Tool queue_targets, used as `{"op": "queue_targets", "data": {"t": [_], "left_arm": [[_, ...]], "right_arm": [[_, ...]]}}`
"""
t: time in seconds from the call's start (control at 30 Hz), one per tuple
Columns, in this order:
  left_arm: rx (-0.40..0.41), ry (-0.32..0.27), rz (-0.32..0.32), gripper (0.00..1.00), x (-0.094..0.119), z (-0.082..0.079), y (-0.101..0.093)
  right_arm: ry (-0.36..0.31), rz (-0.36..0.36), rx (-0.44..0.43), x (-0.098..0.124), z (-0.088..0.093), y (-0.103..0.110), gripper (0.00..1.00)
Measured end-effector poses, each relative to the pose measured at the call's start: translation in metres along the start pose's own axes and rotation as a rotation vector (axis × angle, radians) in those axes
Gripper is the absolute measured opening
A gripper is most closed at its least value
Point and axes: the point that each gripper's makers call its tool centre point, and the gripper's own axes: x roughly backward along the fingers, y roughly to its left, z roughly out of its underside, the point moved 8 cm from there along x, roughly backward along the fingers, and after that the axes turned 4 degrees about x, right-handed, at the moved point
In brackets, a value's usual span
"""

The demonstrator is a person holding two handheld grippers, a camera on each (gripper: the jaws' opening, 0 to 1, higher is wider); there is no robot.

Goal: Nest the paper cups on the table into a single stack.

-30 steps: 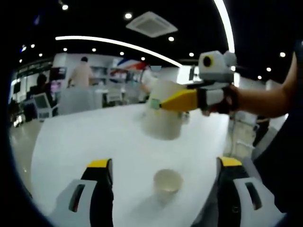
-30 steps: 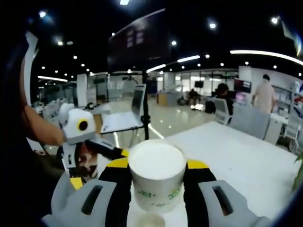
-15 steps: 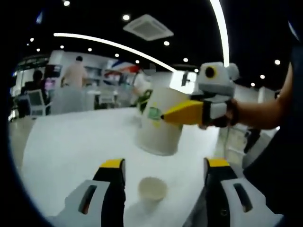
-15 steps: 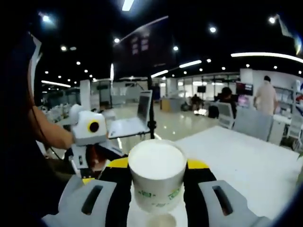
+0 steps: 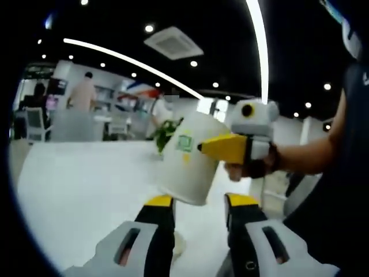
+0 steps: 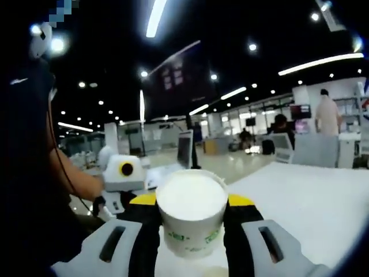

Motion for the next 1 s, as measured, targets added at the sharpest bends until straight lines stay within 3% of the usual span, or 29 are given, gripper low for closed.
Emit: {"op": "queue_targets", "data": {"t": [0.13,0.2,0.27,0.37,0.67,0.9,1.0], "left_arm": [[0.024,-0.024,0.028,0.21,0.008,-0.008,0.003],[0.072,-0.025,0.095,0.16,0.013,-0.012,-0.002],[0.055,-0.06,0.132,0.14,0.018,-0.02,-0.005],[0.073,-0.064,0.192,0.11,0.025,-0.026,-0.009],[0.032,0.062,0.319,0.0,0.033,-0.041,-0.016],[-0.07,0.251,0.311,0.0,0.037,-0.038,-0.011],[-0.068,0.246,0.325,0.0,0.036,-0.039,-0.014]], "right_arm": [[0.001,-0.055,-0.051,0.007,0.001,0.002,0.4],[0.014,-0.085,-0.068,0.01,0.002,0.003,0.4],[0.018,-0.102,-0.067,0.012,0.003,0.006,0.4],[0.013,-0.145,-0.076,0.013,0.002,0.013,0.4],[0.031,-0.201,-0.125,0.013,0.004,0.021,0.4],[0.058,-0.185,-0.093,0.012,0.002,0.019,0.44],[0.048,-0.186,-0.106,0.013,-0.001,0.02,0.42]]}}
